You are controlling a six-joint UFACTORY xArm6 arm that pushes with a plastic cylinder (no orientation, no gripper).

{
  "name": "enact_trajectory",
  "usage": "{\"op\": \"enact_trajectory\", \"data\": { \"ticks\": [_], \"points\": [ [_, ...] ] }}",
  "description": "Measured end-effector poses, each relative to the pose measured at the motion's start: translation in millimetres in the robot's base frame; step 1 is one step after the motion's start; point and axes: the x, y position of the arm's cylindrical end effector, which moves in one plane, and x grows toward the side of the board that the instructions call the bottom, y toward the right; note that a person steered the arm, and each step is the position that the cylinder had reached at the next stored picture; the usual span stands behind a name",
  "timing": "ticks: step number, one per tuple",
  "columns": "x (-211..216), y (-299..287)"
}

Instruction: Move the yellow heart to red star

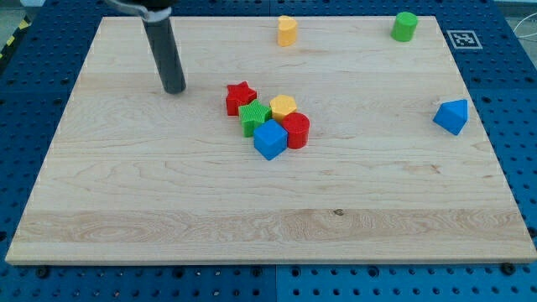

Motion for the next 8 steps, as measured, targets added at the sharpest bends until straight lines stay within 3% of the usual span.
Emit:
{"op": "enact_trajectory", "data": {
  "ticks": [2,3,6,8],
  "points": [
    [-113.0,-0.4],
    [-156.2,37.8],
    [-155.8,138.8],
    [-81.9,200.0]
  ]
}}
